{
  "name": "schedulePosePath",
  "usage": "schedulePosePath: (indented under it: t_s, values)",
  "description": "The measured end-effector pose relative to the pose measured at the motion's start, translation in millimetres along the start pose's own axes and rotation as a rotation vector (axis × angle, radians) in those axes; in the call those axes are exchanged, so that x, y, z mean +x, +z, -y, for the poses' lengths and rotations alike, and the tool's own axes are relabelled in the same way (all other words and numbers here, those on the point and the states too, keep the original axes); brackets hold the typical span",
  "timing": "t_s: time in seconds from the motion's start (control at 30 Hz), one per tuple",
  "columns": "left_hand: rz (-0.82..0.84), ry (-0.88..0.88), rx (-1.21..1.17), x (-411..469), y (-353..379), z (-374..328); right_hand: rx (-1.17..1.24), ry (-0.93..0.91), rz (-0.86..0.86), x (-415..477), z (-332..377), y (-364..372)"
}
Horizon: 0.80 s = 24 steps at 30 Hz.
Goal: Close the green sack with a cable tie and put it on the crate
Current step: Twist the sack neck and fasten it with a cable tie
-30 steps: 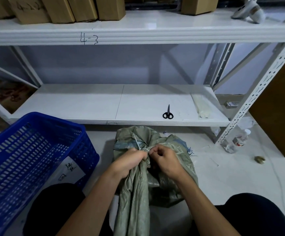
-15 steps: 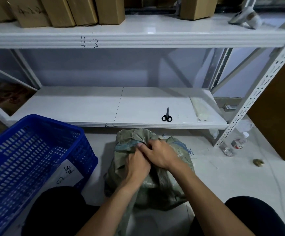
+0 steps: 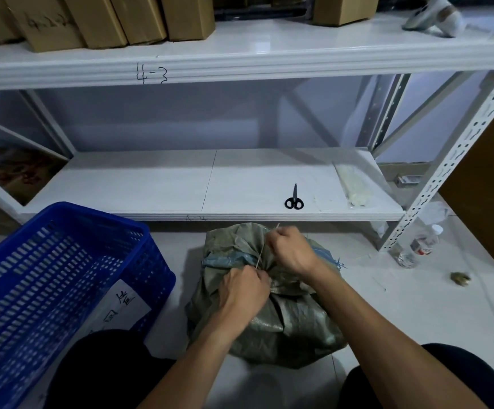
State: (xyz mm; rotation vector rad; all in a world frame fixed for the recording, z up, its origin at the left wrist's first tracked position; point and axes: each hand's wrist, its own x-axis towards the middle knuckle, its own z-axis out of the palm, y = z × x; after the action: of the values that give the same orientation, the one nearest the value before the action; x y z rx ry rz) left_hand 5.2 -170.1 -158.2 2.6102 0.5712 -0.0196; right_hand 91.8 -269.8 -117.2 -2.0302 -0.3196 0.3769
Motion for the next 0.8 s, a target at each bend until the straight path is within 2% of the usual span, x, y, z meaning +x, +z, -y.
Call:
schedulePosePath:
  t_s: [0.1,0.2,0.3,0.37,0.43,0.53,0.6,0.7,0.8]
  values:
    - [0.065,0.009,-0.055,1,-4,-3,0.233,0.056,-0.048,1,-1,-4]
    - [0.204,-0.011,-0.235,3,-20,-2,0.29,0.031,-0.036,3,1,-10]
    - [0.267,0.024,-0.248,12,-38,8,0.18,-0.043,0.043,6,7,-18]
    - [0.204,0.083,-0.192,20,-49,9,0.119,-0.088,0.083,7,9,-20]
    - [0.202,0.08,-0.295,30,-54,5,0.111,-0.118,0.081,7,11,-18]
    - [0.378,0.048,-0.524,41,-54,2,0.1,-0.133,0.062,8,10,-15]
    - [0.455,0.061,-0.576,45,-50,-1,0.05,-0.142,0.042,9,7,-16]
    - [0.5,0.096,-0.604,48,-45,-7,-0.099,-0.166,-0.032,8,10,-19]
    - [0.511,0.09,-0.64,53,-42,-9,-0.409,-0.156,-0.13,1,13,-28]
